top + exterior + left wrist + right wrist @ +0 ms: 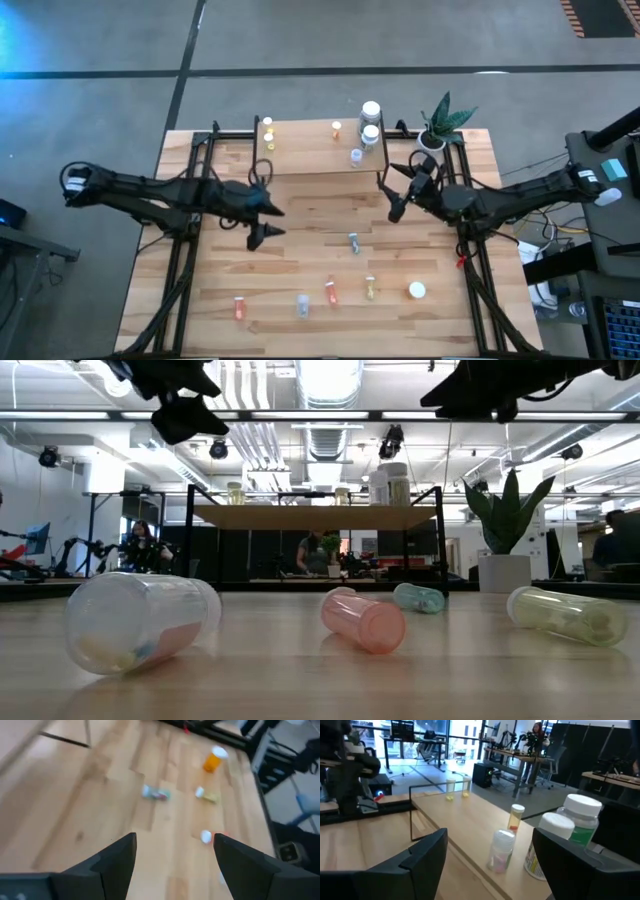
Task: Pick and place medicine bottles onto shelf by color
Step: Put the pink pill bottle on the shelf, then put the blue pill bottle on the shelf
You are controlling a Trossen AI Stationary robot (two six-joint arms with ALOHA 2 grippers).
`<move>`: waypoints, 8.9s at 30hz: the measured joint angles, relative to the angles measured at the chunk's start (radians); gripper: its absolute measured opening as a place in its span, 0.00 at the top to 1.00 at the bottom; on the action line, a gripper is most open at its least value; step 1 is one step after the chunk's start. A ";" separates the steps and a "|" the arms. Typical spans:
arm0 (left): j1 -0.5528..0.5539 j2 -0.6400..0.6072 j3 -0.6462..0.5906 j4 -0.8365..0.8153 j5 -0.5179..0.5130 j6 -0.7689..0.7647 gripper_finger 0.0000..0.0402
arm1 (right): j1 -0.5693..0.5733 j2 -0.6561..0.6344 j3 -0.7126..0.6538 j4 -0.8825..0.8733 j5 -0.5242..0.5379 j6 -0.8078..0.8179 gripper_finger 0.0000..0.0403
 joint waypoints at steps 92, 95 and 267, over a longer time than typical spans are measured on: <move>-0.567 0.292 -0.148 -0.039 -0.106 -1.295 0.73 | 0.056 0.018 -0.004 -0.019 -0.078 0.083 0.35; -0.506 0.213 -0.153 -0.039 -0.243 -1.159 0.73 | 0.056 0.018 -0.004 -0.020 -0.078 0.083 0.35; -0.020 -0.054 -0.531 1.335 -0.078 0.287 0.47 | 0.258 0.250 0.310 -0.587 -0.234 0.475 0.35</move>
